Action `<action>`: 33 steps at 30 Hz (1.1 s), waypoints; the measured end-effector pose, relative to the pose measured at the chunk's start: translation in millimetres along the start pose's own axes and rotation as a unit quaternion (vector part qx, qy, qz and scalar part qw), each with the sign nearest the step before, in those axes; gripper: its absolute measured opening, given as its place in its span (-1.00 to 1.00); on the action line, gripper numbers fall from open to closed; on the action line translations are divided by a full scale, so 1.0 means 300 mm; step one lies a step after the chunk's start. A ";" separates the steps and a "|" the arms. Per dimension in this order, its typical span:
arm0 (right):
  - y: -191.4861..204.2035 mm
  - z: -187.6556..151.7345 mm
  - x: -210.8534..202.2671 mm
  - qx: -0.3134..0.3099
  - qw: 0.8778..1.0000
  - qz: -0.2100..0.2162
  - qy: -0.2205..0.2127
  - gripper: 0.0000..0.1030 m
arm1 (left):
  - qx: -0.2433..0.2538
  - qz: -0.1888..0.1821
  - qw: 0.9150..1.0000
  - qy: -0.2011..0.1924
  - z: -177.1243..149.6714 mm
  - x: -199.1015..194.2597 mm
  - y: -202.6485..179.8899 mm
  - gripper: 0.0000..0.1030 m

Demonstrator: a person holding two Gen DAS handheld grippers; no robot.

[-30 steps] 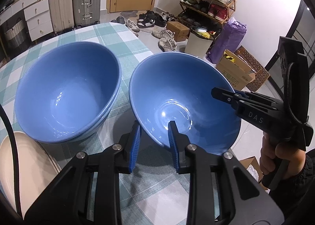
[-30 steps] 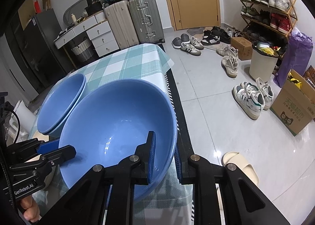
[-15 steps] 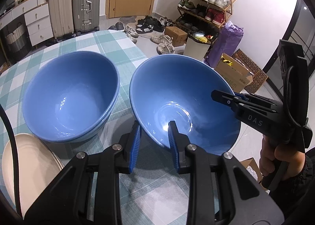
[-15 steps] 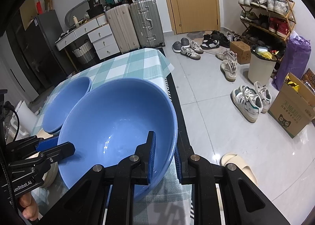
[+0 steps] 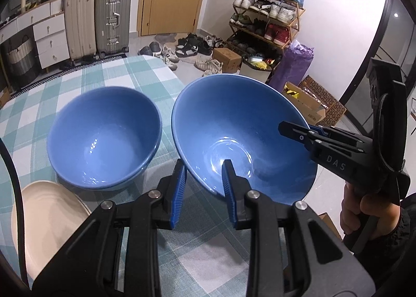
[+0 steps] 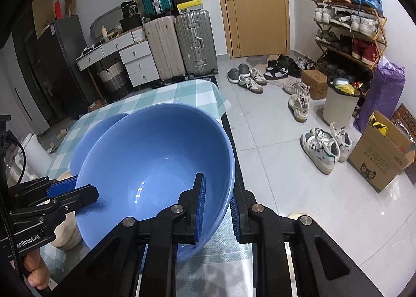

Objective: Organize plates and bowls
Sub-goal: 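Lift the blue bowl and carry it over the nested blue bowls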

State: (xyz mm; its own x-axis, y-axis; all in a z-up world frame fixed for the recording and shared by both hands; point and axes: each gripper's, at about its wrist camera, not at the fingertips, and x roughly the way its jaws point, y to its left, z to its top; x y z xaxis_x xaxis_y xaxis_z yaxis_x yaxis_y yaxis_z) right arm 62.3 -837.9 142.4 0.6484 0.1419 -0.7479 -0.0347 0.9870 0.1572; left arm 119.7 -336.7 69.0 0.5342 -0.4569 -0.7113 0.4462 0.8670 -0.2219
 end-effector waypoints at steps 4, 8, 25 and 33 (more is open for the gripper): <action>0.034 0.016 -0.047 -0.007 1.000 -0.004 -0.011 -0.65 | 0.002 -0.002 1.000 -0.013 0.008 -0.075 0.001 -0.52; 0.074 0.033 -0.093 -0.019 1.000 -0.010 -0.023 -0.65 | 0.001 -0.003 1.000 -0.026 0.025 -0.151 0.010 -0.52; 0.306 0.136 -0.145 -0.058 0.997 0.001 -0.045 -0.63 | -0.015 0.022 0.997 -0.069 0.067 -0.442 0.124 -0.52; 0.403 0.188 -0.080 -0.072 0.996 0.018 -0.041 -0.63 | -0.030 0.041 0.996 -0.075 0.098 -0.500 0.216 -0.52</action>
State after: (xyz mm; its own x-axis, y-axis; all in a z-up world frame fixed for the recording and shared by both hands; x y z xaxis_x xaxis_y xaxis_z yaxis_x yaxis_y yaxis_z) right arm 85.6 -726.1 215.7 0.7046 0.1760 -0.6875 -0.1642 0.9829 0.0833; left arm 89.5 -217.8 180.9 0.6700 -0.4049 -0.6222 0.3559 0.9107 -0.2095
